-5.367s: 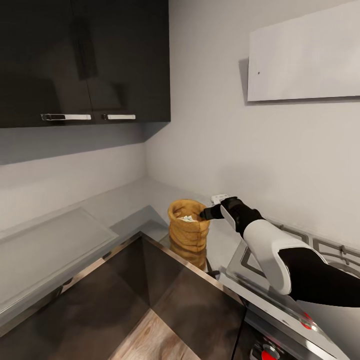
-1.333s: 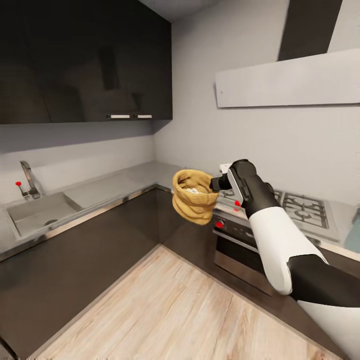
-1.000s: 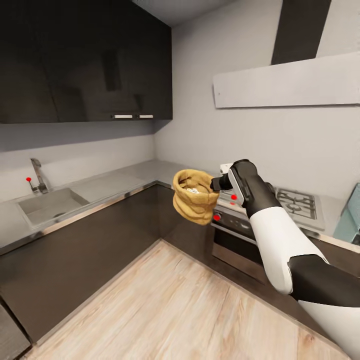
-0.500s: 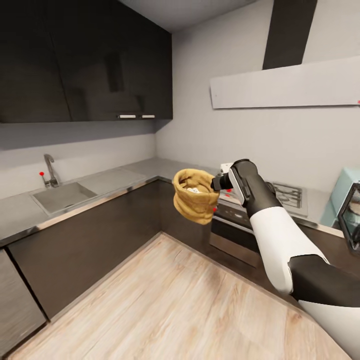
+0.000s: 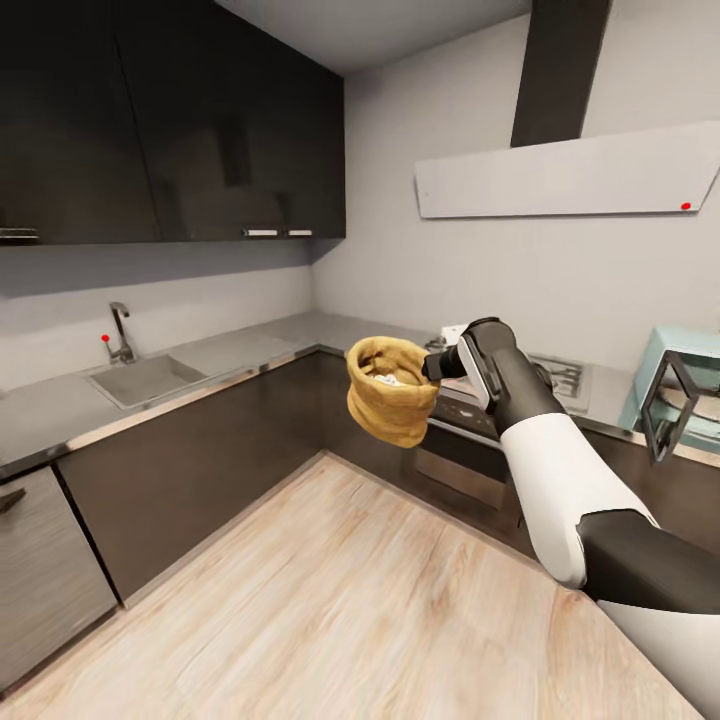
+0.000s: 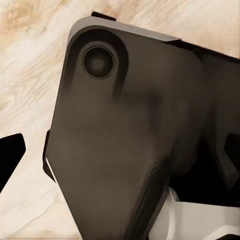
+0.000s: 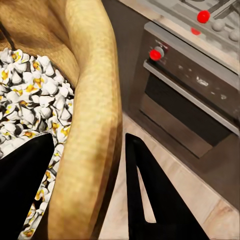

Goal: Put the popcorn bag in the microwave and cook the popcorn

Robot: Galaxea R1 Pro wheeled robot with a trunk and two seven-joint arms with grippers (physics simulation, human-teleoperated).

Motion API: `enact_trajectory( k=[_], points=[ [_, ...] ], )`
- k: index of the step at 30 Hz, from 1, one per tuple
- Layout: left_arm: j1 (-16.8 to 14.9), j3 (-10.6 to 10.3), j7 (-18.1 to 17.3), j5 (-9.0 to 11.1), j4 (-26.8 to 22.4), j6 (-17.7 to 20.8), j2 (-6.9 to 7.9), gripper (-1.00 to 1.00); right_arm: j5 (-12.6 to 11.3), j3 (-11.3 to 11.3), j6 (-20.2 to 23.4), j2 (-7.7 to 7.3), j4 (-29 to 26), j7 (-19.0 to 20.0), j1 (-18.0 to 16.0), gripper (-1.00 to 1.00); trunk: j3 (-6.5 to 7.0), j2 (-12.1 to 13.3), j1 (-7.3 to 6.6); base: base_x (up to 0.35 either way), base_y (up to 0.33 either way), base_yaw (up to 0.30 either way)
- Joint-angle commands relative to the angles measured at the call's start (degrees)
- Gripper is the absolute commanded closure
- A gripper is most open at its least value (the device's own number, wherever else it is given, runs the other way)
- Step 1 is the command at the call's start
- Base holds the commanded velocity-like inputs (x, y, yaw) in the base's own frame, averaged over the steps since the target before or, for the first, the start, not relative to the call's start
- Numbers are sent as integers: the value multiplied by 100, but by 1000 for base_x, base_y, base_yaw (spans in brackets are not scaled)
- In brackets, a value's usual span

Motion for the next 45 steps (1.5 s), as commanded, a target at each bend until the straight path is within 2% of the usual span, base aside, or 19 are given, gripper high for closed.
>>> enact_trajectory(
  k=[1,20,29,45],
  points=[
    [1,12,-7,24,-6,-7,0,-100,63,1,22,2,-13,59,-5,100,-6,-5,-3,-346,0,0],
    [1,7,-7,24,-6,-7,0,-100,27,24,22,0,-22,60,-5,100,-6,-5,-3,-346,0,-1],
    [1,-4,-7,24,-6,-7,0,-100,19,25,22,7,-6,51,-5,100,-6,-5,-3,-341,0,-173],
    [1,-14,-14,24,-6,-7,8,-100,20,25,22,7,31,51,-5,100,-6,-5,-3,-23,0,-241]
  ],
)
